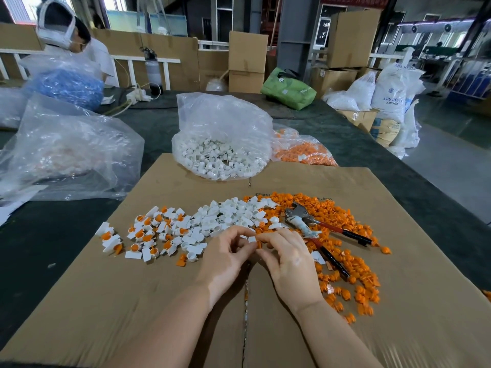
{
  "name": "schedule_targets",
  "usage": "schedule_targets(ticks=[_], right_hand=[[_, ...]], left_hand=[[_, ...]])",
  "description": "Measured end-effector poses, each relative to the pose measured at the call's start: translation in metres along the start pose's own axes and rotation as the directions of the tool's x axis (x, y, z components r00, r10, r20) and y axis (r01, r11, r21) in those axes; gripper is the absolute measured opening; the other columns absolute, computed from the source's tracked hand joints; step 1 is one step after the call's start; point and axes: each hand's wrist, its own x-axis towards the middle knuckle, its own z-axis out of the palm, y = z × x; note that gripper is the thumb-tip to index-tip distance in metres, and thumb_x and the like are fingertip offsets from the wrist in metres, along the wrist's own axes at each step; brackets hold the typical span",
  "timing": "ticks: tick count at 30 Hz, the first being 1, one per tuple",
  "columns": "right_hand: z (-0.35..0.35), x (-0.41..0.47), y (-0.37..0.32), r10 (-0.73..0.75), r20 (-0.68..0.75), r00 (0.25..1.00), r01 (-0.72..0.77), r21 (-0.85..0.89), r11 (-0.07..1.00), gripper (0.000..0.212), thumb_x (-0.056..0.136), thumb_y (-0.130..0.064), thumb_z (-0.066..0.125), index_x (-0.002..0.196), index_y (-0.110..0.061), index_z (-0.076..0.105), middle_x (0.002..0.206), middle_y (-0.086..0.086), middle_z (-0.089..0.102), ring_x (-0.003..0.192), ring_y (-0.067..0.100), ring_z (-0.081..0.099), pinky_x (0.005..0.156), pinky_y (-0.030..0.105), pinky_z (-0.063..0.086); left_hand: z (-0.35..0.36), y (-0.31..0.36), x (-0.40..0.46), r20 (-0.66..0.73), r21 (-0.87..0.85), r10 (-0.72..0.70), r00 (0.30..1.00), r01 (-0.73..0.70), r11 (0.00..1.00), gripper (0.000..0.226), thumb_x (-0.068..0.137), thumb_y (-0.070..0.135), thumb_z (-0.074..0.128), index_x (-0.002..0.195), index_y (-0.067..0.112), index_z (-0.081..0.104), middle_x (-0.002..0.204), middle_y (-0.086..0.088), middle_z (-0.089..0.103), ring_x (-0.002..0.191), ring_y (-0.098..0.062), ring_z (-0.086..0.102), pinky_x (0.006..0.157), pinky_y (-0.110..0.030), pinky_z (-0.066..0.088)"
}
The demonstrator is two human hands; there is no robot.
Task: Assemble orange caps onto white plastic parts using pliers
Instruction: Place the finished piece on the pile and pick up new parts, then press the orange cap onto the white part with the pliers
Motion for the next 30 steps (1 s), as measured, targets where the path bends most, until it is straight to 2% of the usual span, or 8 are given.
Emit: schedule_targets(ticks=[9,14,16,19,21,23,26,30], right_hand=[[0.001,-0.001,0.001,0.01,-0.008,1.0,-0.01,-0.025,1.0,0.029,0.079,-0.011,0.074,0.108,-0.012,0.069,0.09,0.0,0.063,0.088,0.019,0.058,0.08,0.035,0.048],[-0.017,0.009,0.018,0.193,-0.133,0.972,-0.223,-0.274,0.936,0.036,0.085,-0.024,0.067,0.119,-0.013,0.062,0.113,0.005,0.062,0.11,0.026,0.054,0.094,0.041,0.038],[-0.03,0.018,0.029,0.394,-0.087,0.915,-0.392,-0.418,0.819,0.047,0.091,-0.032,0.055,0.134,-0.015,0.047,0.131,0.006,0.05,0.125,0.025,0.04,0.106,0.041,0.026],[-0.044,0.029,0.045,0.638,0.039,0.769,-0.513,-0.558,0.652,0.061,0.089,-0.037,0.047,0.143,-0.017,0.028,0.145,0.009,0.033,0.137,0.028,0.022,0.114,0.048,0.009],[-0.047,0.033,0.052,0.717,0.135,0.683,-0.529,-0.586,0.614,0.066,0.085,-0.038,0.048,0.144,-0.017,0.025,0.148,0.01,0.029,0.14,0.029,0.016,0.113,0.053,0.002],[-0.048,0.036,0.054,0.734,0.184,0.653,-0.513,-0.606,0.608,0.066,0.085,-0.04,0.048,0.142,-0.017,0.027,0.147,0.009,0.03,0.14,0.029,0.018,0.112,0.055,0.0],[-0.048,0.034,0.053,0.675,0.189,0.713,-0.416,-0.661,0.625,0.055,0.088,-0.048,0.044,0.134,-0.018,0.038,0.139,0.009,0.038,0.132,0.03,0.028,0.112,0.055,0.004],[-0.048,0.031,0.044,0.513,0.16,0.843,-0.237,-0.746,0.622,0.035,0.091,-0.04,0.039,0.114,-0.015,0.047,0.122,0.008,0.047,0.111,0.028,0.041,0.099,0.04,0.031]], left_hand=[[0.0,0.0,0.001,-0.006,0.005,-0.018,1.0,0.018,1.0,0.011,0.087,0.018,0.066,0.092,0.028,0.065,0.061,0.009,0.056,0.057,0.0,0.051,0.055,-0.009,0.04],[0.0,-0.002,0.004,-0.007,0.0,-0.053,0.999,0.053,0.999,0.01,0.087,0.021,0.067,0.092,0.029,0.064,0.059,0.011,0.055,0.056,0.0,0.052,0.056,-0.008,0.04],[0.0,-0.003,0.006,-0.015,0.012,-0.068,0.998,0.068,0.998,0.011,0.087,0.02,0.067,0.092,0.03,0.063,0.057,0.013,0.054,0.058,0.0,0.053,0.058,-0.009,0.041],[0.001,-0.001,0.007,-0.04,0.017,-0.077,0.996,0.078,0.997,0.011,0.087,0.02,0.066,0.091,0.03,0.063,0.069,-0.005,0.063,0.067,-0.011,0.06,0.061,-0.008,0.042],[0.001,0.001,0.006,-0.043,0.012,-0.085,0.995,0.086,0.996,0.01,0.087,0.021,0.066,0.091,0.029,0.062,0.078,-0.01,0.067,0.069,-0.009,0.062,0.063,-0.012,0.042],[0.001,0.003,0.007,-0.041,0.0,-0.104,0.994,0.104,0.995,0.009,0.087,0.021,0.066,0.092,0.028,0.062,0.081,-0.011,0.067,0.069,-0.006,0.061,0.065,-0.016,0.04],[0.001,0.004,0.007,-0.048,-0.002,-0.113,0.992,0.113,0.994,0.008,0.087,0.022,0.065,0.093,0.028,0.063,0.082,-0.013,0.067,0.071,-0.008,0.061,0.067,-0.017,0.038],[0.001,0.004,0.008,-0.064,-0.023,-0.122,0.99,0.121,0.992,0.008,0.088,0.02,0.065,0.092,0.027,0.063,0.075,-0.011,0.065,0.07,-0.011,0.059,0.069,-0.021,0.043]])
